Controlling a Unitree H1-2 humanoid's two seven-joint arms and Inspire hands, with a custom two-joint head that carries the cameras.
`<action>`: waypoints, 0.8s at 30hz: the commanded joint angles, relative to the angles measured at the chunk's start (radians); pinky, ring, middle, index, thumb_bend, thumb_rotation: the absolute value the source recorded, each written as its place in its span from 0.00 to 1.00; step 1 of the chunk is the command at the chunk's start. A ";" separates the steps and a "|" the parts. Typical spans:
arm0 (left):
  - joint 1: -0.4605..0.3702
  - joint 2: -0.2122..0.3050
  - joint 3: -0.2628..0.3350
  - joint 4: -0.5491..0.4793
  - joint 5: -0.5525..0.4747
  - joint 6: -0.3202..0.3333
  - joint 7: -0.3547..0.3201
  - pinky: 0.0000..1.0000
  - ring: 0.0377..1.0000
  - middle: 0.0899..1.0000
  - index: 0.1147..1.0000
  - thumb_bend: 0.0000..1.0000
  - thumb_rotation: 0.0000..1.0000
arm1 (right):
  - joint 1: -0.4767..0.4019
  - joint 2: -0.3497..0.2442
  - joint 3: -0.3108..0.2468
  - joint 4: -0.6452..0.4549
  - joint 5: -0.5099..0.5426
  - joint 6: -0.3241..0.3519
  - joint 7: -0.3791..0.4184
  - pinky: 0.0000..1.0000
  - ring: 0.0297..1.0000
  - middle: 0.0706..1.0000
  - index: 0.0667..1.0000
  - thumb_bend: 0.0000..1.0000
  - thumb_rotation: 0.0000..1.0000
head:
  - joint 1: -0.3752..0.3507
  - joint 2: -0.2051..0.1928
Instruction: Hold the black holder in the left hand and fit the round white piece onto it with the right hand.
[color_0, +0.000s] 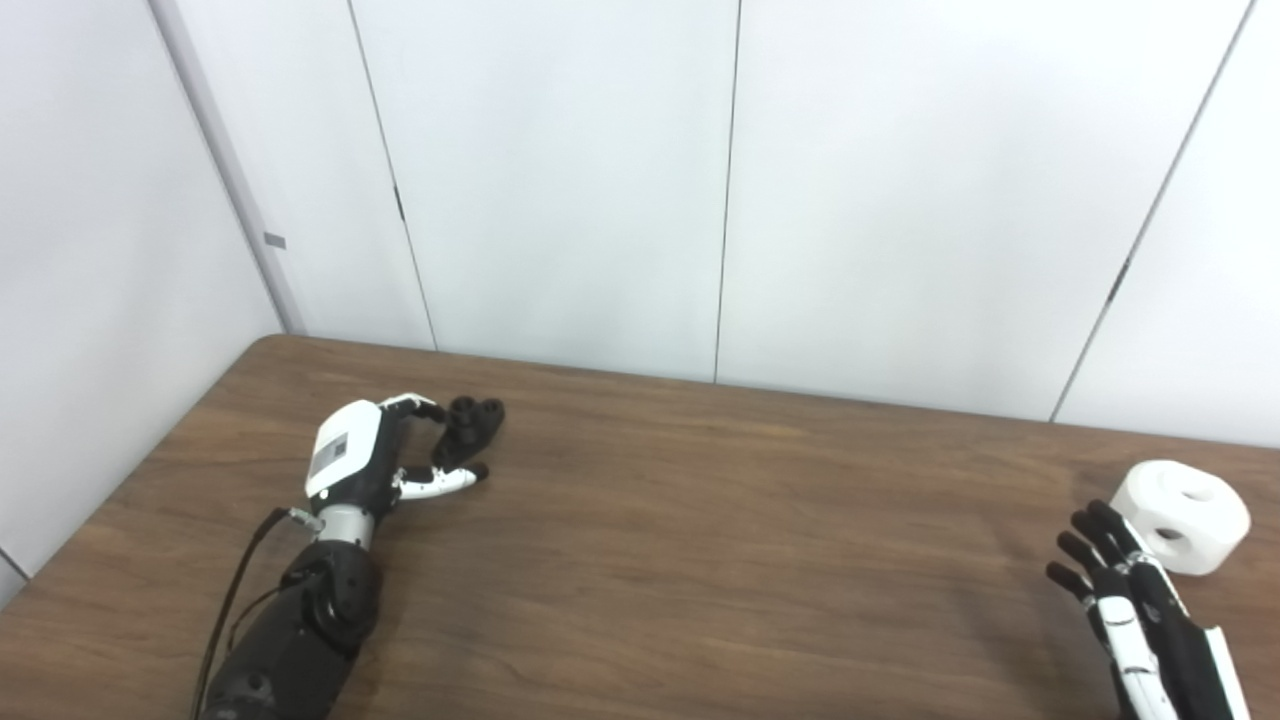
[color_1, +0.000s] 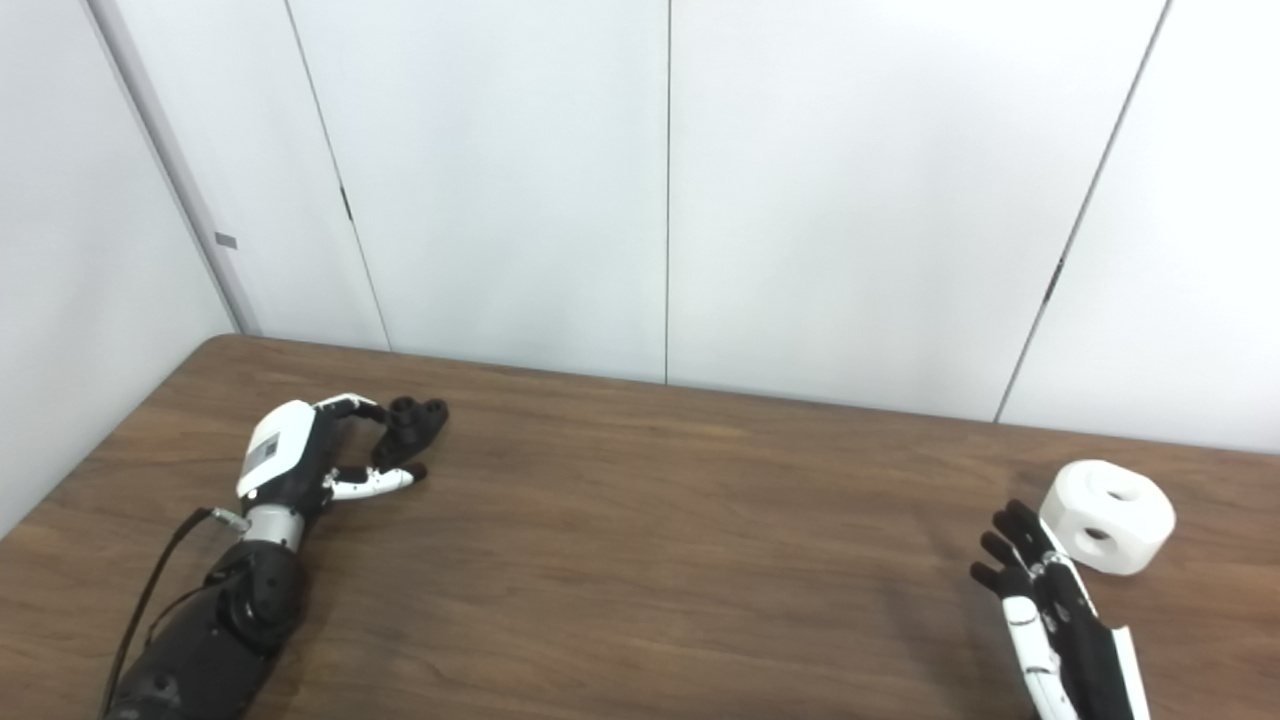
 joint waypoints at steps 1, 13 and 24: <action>-0.017 -0.004 -0.020 -0.001 0.014 -0.032 -0.006 0.79 0.78 0.70 0.54 1.00 0.20 | 0.017 0.018 0.011 0.006 0.001 -0.030 -0.002 0.80 0.87 0.88 0.87 0.25 0.67 | -0.008 0.003; -0.021 -0.016 -0.033 0.026 0.046 -0.123 0.076 0.78 0.74 0.63 0.42 0.53 0.05 | 0.022 0.018 0.015 -0.009 -0.003 -0.031 -0.003 0.83 0.88 0.90 0.88 0.25 0.70 | -0.017 0.012; -0.026 -0.022 -0.037 0.024 0.064 -0.131 0.068 0.66 0.72 0.62 0.42 0.52 0.05 | 0.028 0.023 0.014 -0.019 -0.012 -0.032 -0.013 0.82 0.86 0.89 0.88 0.26 0.71 | -0.018 0.014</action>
